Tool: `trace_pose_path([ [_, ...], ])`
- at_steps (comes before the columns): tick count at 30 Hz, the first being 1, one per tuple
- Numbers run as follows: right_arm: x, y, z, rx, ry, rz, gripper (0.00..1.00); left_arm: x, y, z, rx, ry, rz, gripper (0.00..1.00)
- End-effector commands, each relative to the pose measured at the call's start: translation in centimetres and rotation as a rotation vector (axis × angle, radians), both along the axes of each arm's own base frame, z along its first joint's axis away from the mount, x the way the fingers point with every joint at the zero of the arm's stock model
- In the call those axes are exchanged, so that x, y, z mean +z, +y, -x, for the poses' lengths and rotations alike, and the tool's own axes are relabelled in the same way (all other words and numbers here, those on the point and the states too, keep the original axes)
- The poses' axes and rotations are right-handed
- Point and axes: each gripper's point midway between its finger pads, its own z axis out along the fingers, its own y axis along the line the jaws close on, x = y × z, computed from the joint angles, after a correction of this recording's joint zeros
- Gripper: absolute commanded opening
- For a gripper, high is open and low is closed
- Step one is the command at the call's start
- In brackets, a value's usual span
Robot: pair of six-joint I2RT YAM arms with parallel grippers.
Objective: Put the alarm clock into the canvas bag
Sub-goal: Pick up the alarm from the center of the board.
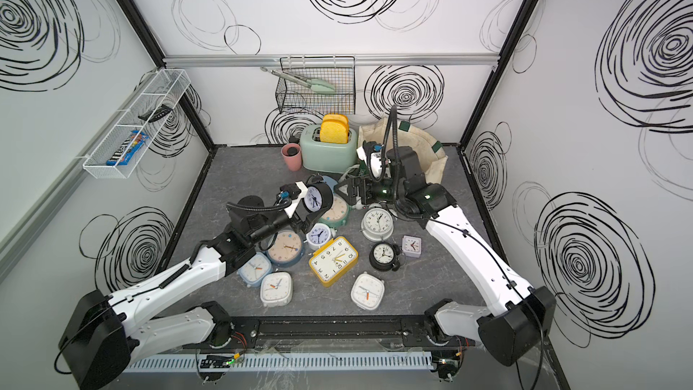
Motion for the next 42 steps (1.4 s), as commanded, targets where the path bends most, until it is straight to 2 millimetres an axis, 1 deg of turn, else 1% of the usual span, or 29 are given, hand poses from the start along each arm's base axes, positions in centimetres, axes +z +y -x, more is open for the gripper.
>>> trace_pose_path([
  [1, 0.2, 1.8, 0.6, 0.055, -0.024, 0.048, 0.97, 3.2, -0.5, 0.8, -0.030, -0.133, 0.058, 0.80],
  [5, 0.3, 3.9, 0.7, 0.100, -0.031, 0.061, 0.99, 2.8, -1.0, 0.6, -0.033, -0.109, 0.042, 0.79],
  [8, -0.2, 4.6, 0.8, 0.114, -0.017, 0.075, 0.92, 2.8, -1.0, 0.6, -0.026, -0.114, 0.042, 0.79],
  [13, -0.4, 4.5, 1.0, 0.109, -0.010, 0.077, 0.76, 2.4, -1.2, 0.3, -0.012, -0.103, 0.028, 0.79],
  [17, -0.4, 4.5, 1.1, 0.107, -0.003, 0.074, 0.68, 2.2, -1.3, 0.1, -0.009, -0.096, 0.025, 0.79],
  [21, -0.9, 4.6, 1.2, 0.114, 0.012, 0.080, 0.66, 2.1, -1.4, 0.1, -0.006, -0.094, 0.024, 0.79],
  [23, -1.5, 4.4, 0.9, 0.098, 0.021, 0.095, 0.69, 2.1, -1.4, 0.1, -0.004, -0.094, 0.025, 0.79],
  [26, -2.2, 4.3, 0.7, 0.087, 0.027, 0.113, 0.70, 2.2, -1.5, 0.2, -0.006, -0.097, 0.024, 0.79],
  [31, -2.6, 4.3, 0.4, 0.077, 0.033, 0.123, 0.68, 2.1, -1.6, 0.4, -0.006, -0.100, 0.020, 0.79],
  [37, -3.0, 4.4, 0.6, 0.084, 0.046, 0.118, 0.53, 2.2, -1.5, 0.3, 0.002, -0.103, 0.019, 0.79],
  [42, -3.0, 4.3, 0.8, 0.081, 0.050, 0.115, 0.49, 2.2, -1.4, 0.2, 0.012, -0.102, 0.018, 0.79],
])
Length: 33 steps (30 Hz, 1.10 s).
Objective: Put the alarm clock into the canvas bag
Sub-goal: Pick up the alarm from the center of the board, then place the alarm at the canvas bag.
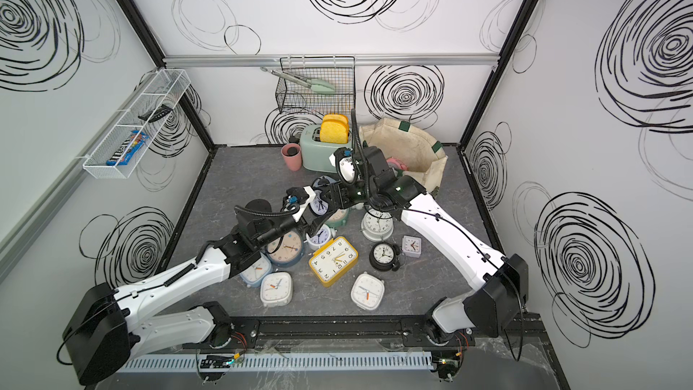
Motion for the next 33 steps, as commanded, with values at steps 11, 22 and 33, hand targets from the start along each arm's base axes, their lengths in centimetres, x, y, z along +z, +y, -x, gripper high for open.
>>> trace_pose_path([
  [11, -0.6, 0.3, 1.2, 0.035, 0.040, -0.019, 0.29, 3.1, -0.1, -0.2, 0.013, -0.085, 0.057, 0.82],
  [22, 5.5, -4.3, -4.2, -0.194, -0.138, -0.061, 0.08, 6.2, 1.0, -0.1, 0.035, 0.023, 0.246, 0.96],
  [33, 7.5, -22.6, -15.0, -0.776, -0.230, -0.031, 0.04, 10.2, 4.8, 0.4, 0.103, 0.054, 0.442, 0.96],
])
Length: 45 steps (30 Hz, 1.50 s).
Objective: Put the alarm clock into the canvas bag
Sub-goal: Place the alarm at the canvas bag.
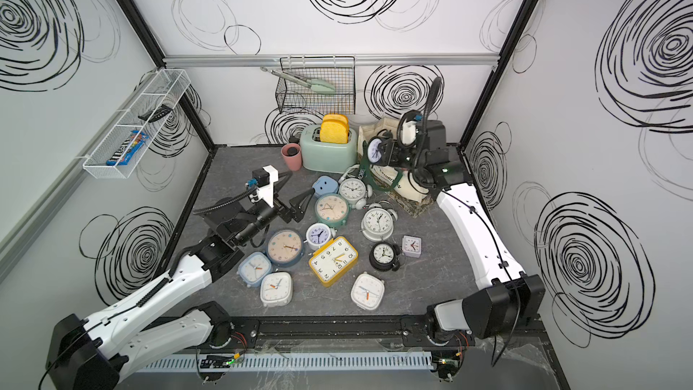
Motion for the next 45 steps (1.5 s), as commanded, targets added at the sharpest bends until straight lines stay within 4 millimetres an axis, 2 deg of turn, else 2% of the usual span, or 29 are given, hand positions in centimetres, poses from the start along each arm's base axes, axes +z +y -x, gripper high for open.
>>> trace_pose_path([
  [1, 0.5, -4.9, -2.7, -0.155, -0.030, 0.028, 0.04, 2.4, -0.1, 0.7, -0.013, -0.036, 0.065, 0.96],
  [3, -0.9, -7.0, -4.3, -0.203, 0.010, 0.060, 0.04, 2.4, -0.2, 1.0, -0.020, -0.037, 0.066, 0.96],
  [6, -3.6, -8.4, -6.5, -0.226, 0.082, 0.100, 0.02, 2.7, -0.4, 1.4, -0.027, -0.042, 0.068, 0.96],
  [13, -8.5, -9.5, -9.3, -0.249, 0.209, 0.217, 0.02, 2.9, -0.4, 1.7, -0.021, -0.044, 0.068, 0.96],
  [16, -10.5, -9.2, -9.9, -0.230, 0.263, 0.245, 0.01, 2.9, -0.1, 1.6, 0.004, -0.040, 0.070, 0.96],
  [23, -15.2, -7.6, -10.2, -0.166, 0.377, 0.307, 0.00, 1.2, 2.9, -1.4, 0.250, 0.036, 0.008, 0.96],
  [30, -19.0, -7.5, -10.1, -0.137, 0.486, 0.335, 0.02, 1.0, 3.2, -1.5, 0.297, 0.071, -0.025, 0.96],
  [36, -22.4, -8.0, -10.1, -0.137, 0.629, 0.354, 0.07, -1.7, 5.5, -1.1, 0.314, 0.237, -0.047, 0.96],
  [38, -23.1, -7.9, -10.1, -0.135, 0.639, 0.348, 0.09, -2.7, 6.2, -0.6, 0.317, 0.290, -0.062, 0.96],
  [40, -23.1, -8.0, -10.3, -0.139, 0.633, 0.337, 0.17, -3.6, 6.9, 0.0, 0.328, 0.337, -0.077, 0.96],
  [45, -23.2, -7.9, -10.5, -0.135, 0.631, 0.308, 0.27, -5.1, 8.2, 1.1, 0.341, 0.411, -0.105, 0.96],
])
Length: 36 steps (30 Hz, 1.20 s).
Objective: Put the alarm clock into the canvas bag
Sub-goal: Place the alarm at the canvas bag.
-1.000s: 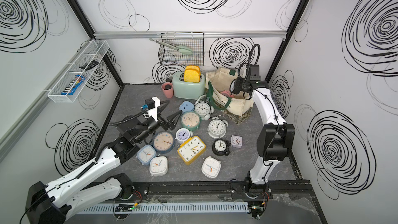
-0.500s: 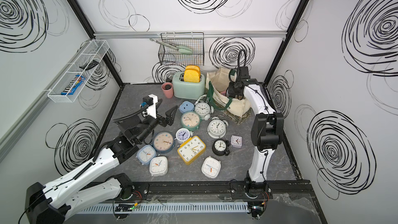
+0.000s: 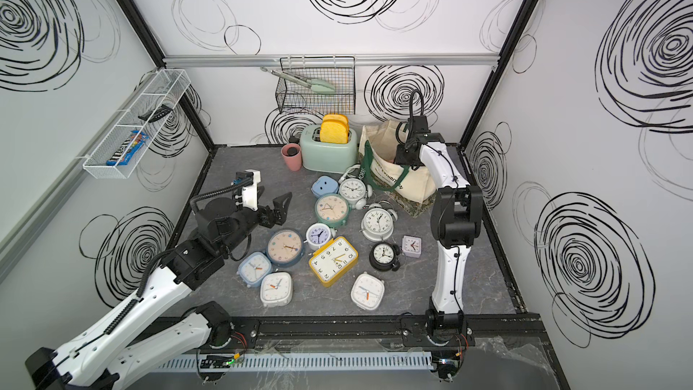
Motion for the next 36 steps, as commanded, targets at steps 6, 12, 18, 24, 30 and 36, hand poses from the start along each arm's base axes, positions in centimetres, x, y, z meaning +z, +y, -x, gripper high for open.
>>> trace_pose_path([
  [6, 0.2, -0.3, 1.9, -0.027, 0.060, -0.039, 0.50, -0.8, 2.2, 1.6, 0.043, 0.148, 0.016, 0.96],
  [12, 4.0, -0.5, 2.2, -0.045, -0.028, -0.041, 0.62, -2.5, 3.4, 1.8, 0.081, 0.284, 0.006, 0.96],
  [18, 7.0, -0.7, 2.7, -0.056, -0.098, -0.041, 0.75, -4.4, 5.3, 2.5, 0.161, 0.415, 0.016, 0.96],
  [24, 9.3, -0.1, 3.3, -0.020, -0.180, -0.060, 0.89, -8.8, 7.3, 3.7, 0.268, 0.646, 0.039, 0.96],
  [30, 13.0, 0.5, 4.4, -0.009, -0.269, -0.054, 0.95, -13.3, 9.4, 5.9, 0.404, 0.842, 0.072, 0.96],
  [36, 17.3, 2.9, 6.6, 0.028, -0.402, -0.034, 0.97, -18.4, 10.5, 9.3, 0.556, 1.051, 0.098, 0.96],
])
